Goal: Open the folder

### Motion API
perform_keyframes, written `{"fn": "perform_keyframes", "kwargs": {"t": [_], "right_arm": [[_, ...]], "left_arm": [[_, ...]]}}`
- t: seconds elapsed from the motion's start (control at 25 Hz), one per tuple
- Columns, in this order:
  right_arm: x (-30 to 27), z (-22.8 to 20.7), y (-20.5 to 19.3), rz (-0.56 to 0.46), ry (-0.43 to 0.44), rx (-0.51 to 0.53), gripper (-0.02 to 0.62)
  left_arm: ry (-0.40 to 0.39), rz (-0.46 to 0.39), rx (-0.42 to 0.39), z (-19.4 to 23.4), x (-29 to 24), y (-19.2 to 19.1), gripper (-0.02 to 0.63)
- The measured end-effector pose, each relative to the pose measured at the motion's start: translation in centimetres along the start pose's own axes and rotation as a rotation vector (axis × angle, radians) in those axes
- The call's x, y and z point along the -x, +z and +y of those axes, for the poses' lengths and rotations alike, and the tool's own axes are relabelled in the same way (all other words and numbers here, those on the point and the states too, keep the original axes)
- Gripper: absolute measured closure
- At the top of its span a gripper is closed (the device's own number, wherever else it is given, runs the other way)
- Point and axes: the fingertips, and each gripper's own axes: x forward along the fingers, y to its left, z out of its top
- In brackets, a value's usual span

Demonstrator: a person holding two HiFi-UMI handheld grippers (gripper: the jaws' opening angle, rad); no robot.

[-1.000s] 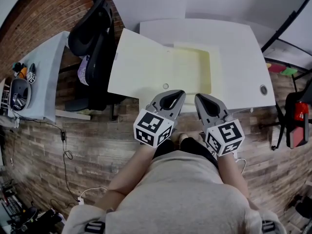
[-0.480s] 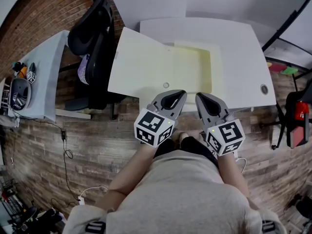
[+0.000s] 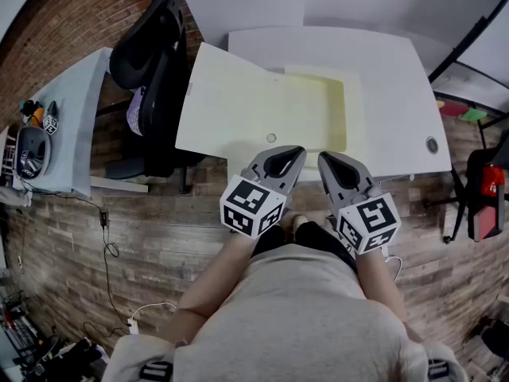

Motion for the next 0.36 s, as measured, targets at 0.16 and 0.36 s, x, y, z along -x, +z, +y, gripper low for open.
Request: {"fn": "perform_keyframes", "kwargs": {"t": [0.16,0.36], "right_arm": [[0.11,-0.02,-0.28,0.008,0.001,0.0,0.574],[0.0,-0.12,-0.4,0.011,0.005,0.002,0.574]], "left_arm": [[-0.003,0.005,0.001,-0.24,-0.01,-0.21,0.583],[-0.006,0.009,0.005,-0.15,-0.17,-0.4,0.583]]}}
